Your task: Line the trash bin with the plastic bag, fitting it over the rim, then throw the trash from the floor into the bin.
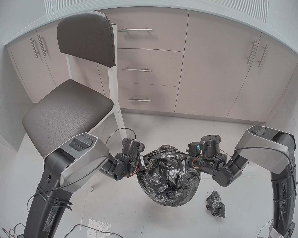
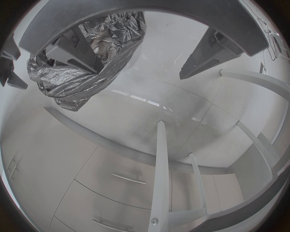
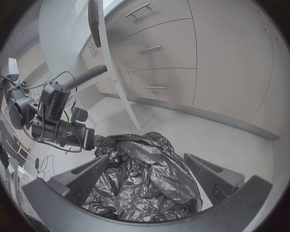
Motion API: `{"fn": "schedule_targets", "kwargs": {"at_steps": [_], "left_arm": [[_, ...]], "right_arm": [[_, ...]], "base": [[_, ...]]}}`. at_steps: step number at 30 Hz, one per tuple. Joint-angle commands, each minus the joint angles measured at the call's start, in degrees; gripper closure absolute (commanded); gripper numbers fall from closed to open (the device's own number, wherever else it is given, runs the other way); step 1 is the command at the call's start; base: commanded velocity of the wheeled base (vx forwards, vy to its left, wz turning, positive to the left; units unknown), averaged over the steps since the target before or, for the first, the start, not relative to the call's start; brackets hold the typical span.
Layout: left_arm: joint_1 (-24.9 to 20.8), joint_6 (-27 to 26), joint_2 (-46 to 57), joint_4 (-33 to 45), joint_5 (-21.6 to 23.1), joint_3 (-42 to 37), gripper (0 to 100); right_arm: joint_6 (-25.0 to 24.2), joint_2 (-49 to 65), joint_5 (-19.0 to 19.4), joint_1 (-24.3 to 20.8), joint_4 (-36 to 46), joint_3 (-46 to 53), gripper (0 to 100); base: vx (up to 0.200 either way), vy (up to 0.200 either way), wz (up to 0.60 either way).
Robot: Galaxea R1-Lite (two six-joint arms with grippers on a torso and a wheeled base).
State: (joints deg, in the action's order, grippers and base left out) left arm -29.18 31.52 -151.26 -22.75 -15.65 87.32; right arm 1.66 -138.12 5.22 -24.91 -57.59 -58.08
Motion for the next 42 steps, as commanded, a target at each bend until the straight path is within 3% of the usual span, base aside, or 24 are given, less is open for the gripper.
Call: {"fn": "schedule_targets", "kwargs": {"at_steps": [1,5,10,30,42], "left_arm": [[0.0,0.0,0.4,-0.1,0.0,-0.4,0],[0.0,0.1,0.4,-0.1,-0.1,-0.4,0],[0.0,0.1,0.4,-0.1,-0.1,-0.4,0],[0.0,0.2,0.4,-0.3,-0.3,-0.5,0],[0.0,0.2,0.4,-1.0,-0.3,-0.8,0]], "right_arm": [[0.1,-0.4,0.1,-1.2,0.0,1.1,0],[0.1,-2.9,-0.2,-0.8,0.2,-1.3,0],[0.9,-7.9,-4.3,0.2,0.5,-7.4,0],[3.1,-11.8,-7.1,0.6,11.5,-22.7,0],[3.1,-17.9,-9.2,2.3,19.3,-37.2,0]], "base": [[0.000,0.000,0.00],[0.000,0.000,0.00],[0.000,0.000,0.00],[0.000,0.000,0.00],[0.000,0.000,0.00]]}}
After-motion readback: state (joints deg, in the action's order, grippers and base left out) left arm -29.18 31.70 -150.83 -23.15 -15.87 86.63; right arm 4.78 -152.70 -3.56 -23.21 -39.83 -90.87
